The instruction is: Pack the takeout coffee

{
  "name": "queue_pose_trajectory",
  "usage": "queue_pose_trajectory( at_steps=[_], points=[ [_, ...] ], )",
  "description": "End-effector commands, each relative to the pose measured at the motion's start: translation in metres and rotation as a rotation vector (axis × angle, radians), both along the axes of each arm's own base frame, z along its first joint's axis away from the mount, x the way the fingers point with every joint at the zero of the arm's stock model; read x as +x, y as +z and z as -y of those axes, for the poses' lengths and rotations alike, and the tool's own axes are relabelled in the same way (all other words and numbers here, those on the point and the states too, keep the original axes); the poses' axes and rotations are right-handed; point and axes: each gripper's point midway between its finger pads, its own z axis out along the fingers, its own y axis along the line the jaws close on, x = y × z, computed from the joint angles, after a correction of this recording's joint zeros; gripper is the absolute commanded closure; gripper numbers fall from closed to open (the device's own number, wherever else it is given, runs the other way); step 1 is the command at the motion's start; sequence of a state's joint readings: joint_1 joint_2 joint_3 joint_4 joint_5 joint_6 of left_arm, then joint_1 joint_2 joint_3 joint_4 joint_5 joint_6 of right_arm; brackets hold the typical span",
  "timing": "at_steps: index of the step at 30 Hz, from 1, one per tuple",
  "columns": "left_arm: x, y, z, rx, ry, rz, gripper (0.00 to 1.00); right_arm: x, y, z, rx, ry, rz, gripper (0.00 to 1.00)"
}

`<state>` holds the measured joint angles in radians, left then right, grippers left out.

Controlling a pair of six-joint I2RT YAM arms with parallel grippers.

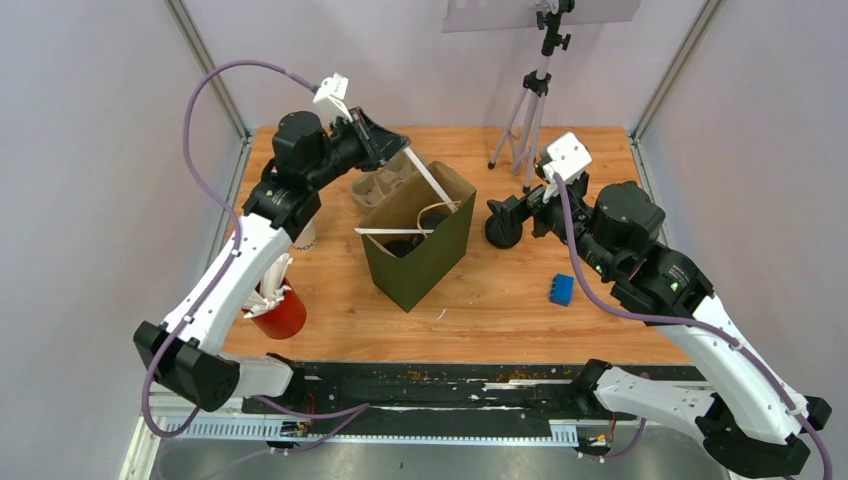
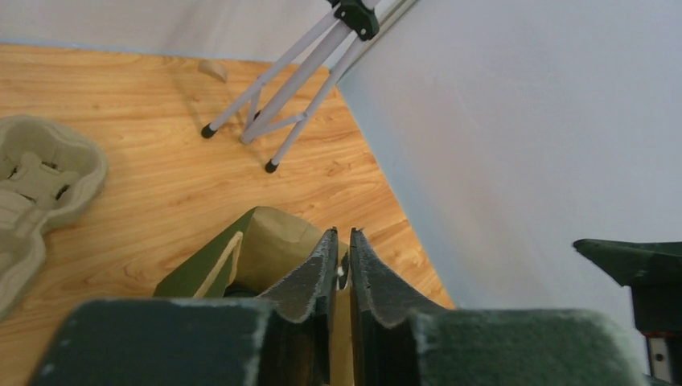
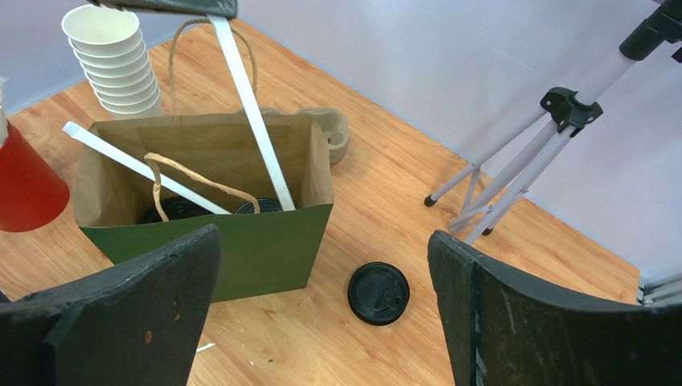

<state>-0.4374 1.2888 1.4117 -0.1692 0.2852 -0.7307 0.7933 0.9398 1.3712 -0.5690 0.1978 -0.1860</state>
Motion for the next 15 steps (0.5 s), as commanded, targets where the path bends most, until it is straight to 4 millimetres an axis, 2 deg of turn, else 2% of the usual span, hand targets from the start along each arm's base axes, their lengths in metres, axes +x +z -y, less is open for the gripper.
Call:
queue_pose_trajectory(
  at_steps=[1, 5, 8, 11, 14, 15],
  points=[
    [0.009, 0.006, 0.012, 0.013, -0.034, 0.085, 0.79, -0.001, 0.010, 0.008, 0.009, -0.023, 0.028, 0.00],
    [0.010, 0.007, 0.005, 0.053, -0.007, 0.089, 0.70, 0.000, 0.008, 0.009, -0.001, -0.030, 0.018, 0.00],
    [0.006, 0.014, -0.004, 0.106, 0.018, 0.098, 0.60, 0.000, 0.007, 0.007, 0.000, -0.023, 0.011, 0.00],
    [-0.001, 0.030, -0.011, 0.143, 0.027, 0.115, 0.51, -0.001, 0.002, 0.003, 0.002, -0.011, -0.017, 0.00],
    [-0.011, 0.042, -0.023, 0.204, 0.050, 0.114, 0.34, -0.002, -0.003, 0.004, 0.027, -0.027, -0.057, 0.00],
    [-0.015, 0.045, -0.028, 0.225, 0.060, 0.117, 0.08, -0.002, -0.005, 0.004, 0.035, -0.034, -0.072, 0.00]
  ],
)
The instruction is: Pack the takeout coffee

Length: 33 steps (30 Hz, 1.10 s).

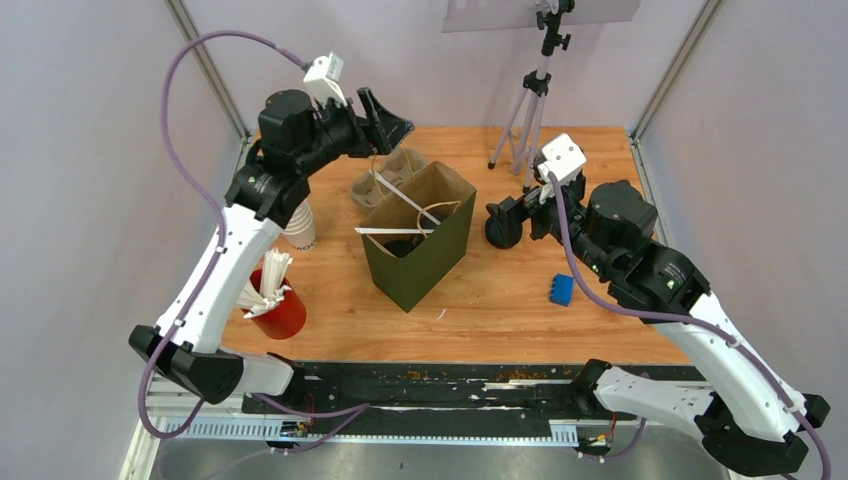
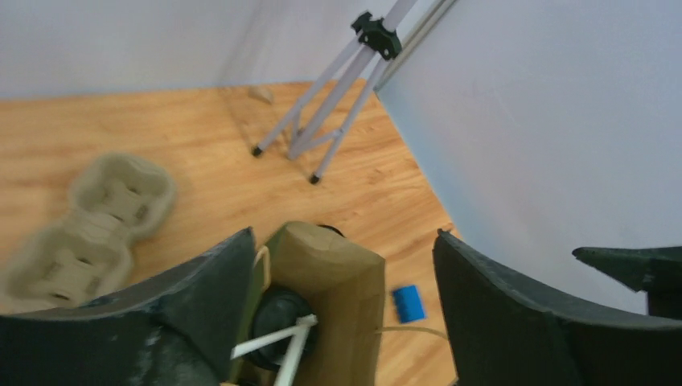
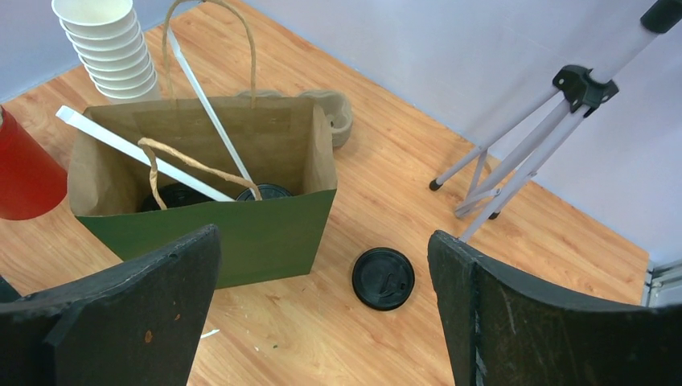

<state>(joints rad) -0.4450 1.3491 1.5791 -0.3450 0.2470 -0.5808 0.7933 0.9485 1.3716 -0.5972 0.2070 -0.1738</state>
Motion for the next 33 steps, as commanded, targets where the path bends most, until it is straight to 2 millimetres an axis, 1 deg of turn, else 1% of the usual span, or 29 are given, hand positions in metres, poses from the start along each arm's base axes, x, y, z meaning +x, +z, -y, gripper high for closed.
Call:
queue_pose_trajectory(
  at_steps=[1, 7, 11, 14, 17, 20, 21, 22, 26, 29, 33],
  points=[
    [-0.027, 0.040, -0.029, 0.099, 0.052, 0.087, 0.01, -0.003, 0.002, 0.003, 0.059, -0.029, -0.053, 0.00],
    [-0.061, 0.056, -0.065, 0.175, 0.126, 0.142, 0.00, -0.008, -0.008, 0.001, 0.103, -0.045, -0.155, 0.00],
    [-0.082, 0.054, -0.086, 0.209, 0.170, 0.151, 0.00, -0.008, -0.016, 0.004, 0.140, -0.093, -0.223, 0.00],
    [-0.096, 0.043, -0.099, 0.234, 0.194, 0.130, 0.00, -0.004, -0.024, 0.009, 0.169, -0.168, -0.277, 0.00],
    [-0.111, 0.026, -0.108, 0.254, 0.201, 0.100, 0.00, 0.000, -0.035, 0.015, 0.185, -0.258, -0.337, 0.00],
    [-0.128, 0.018, -0.116, 0.244, 0.207, 0.099, 0.00, 0.004, -0.041, 0.016, 0.186, -0.308, -0.375, 0.00],
    [-0.130, 0.015, -0.123, 0.246, 0.236, 0.098, 0.00, 0.005, -0.042, 0.017, 0.194, -0.322, -0.380, 0.00],
    [-0.132, 0.007, -0.126, 0.249, 0.245, 0.088, 0.00, 0.005, -0.042, 0.018, 0.205, -0.333, -0.386, 0.00],
    [-0.139, -0.006, -0.132, 0.239, 0.266, 0.076, 0.00, 0.006, -0.043, 0.018, 0.229, -0.343, -0.380, 0.00],
    [-0.141, -0.012, -0.131, 0.225, 0.262, 0.065, 0.00, 0.004, -0.039, 0.019, 0.266, -0.343, -0.380, 0.00],
    [-0.146, -0.015, -0.129, 0.217, 0.245, 0.065, 0.00, 0.000, -0.032, 0.020, 0.317, -0.326, -0.365, 0.00]
  ],
)
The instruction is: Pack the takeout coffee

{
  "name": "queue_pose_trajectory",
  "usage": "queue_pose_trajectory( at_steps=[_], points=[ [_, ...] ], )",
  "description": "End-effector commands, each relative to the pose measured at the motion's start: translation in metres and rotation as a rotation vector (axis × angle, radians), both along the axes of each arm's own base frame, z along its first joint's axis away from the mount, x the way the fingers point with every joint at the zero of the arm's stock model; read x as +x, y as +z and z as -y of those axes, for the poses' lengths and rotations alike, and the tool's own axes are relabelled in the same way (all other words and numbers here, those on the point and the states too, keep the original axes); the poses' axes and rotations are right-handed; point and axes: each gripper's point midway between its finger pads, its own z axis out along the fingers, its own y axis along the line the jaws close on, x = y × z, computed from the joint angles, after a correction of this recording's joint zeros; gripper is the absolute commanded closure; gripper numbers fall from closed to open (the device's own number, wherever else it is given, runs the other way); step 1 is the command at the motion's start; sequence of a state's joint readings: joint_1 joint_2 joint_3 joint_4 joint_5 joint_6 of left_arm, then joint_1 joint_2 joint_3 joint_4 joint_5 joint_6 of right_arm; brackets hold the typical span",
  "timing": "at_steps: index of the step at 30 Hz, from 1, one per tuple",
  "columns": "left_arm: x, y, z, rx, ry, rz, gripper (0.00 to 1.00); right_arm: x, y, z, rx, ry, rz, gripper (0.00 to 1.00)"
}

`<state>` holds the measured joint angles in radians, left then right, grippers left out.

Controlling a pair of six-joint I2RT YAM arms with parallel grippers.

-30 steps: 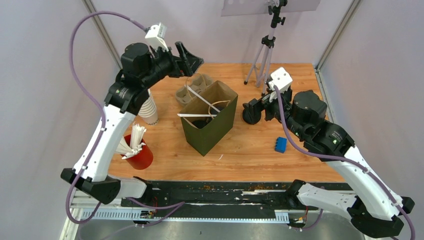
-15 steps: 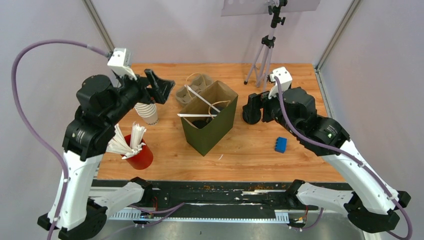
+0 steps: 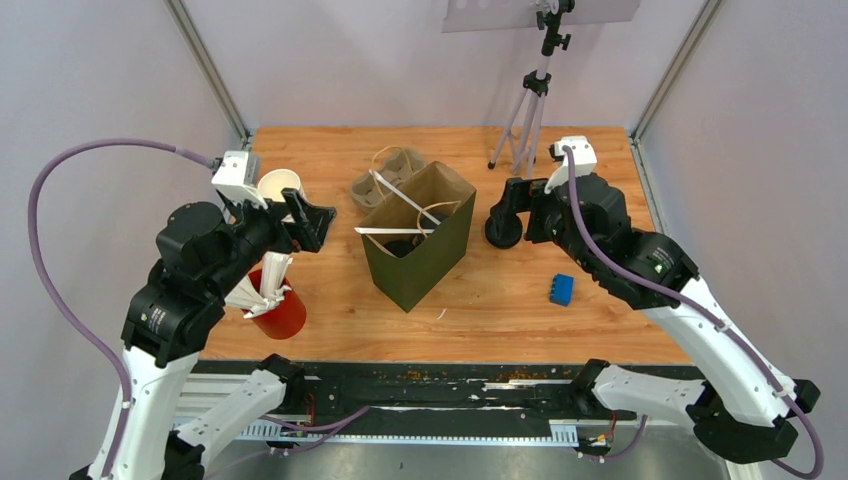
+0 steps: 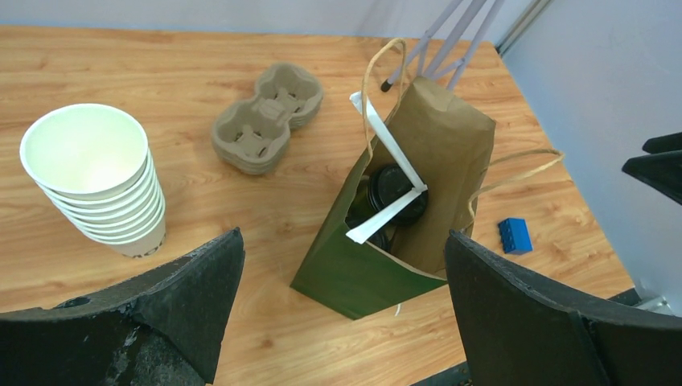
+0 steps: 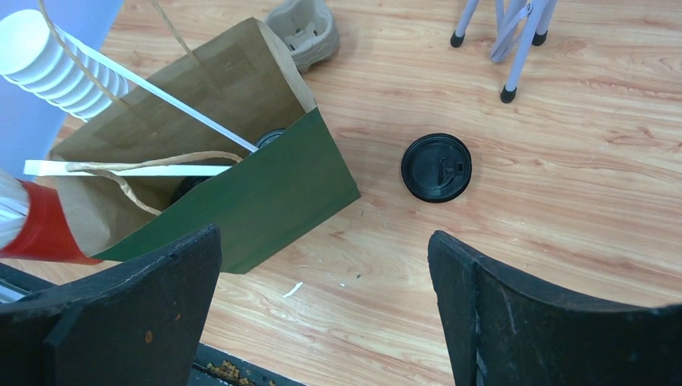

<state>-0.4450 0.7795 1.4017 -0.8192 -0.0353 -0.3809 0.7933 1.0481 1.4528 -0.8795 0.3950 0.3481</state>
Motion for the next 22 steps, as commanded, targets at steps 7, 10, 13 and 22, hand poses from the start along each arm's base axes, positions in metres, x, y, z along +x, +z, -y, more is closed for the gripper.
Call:
queue_pose_trajectory(
  at_steps=[7, 10, 13, 22],
  points=[
    [-0.009, 0.002, -0.004, -0.042, 0.011, 0.037, 0.00, -0.008, 0.031, 0.010, 0.160, -0.042, 0.089, 0.00],
    [-0.011, 0.002, -0.005, -0.052, 0.013, 0.039, 0.00, -0.008, 0.031, 0.009, 0.165, -0.035, 0.087, 0.00],
    [-0.012, 0.005, -0.005, -0.061, 0.009, 0.050, 0.00, -0.008, 0.031, 0.005, 0.167, -0.017, 0.085, 0.00],
    [-0.014, 0.006, -0.005, -0.061, 0.005, 0.053, 0.00, -0.008, 0.023, 0.002, 0.162, -0.016, 0.057, 0.00]
  ],
)
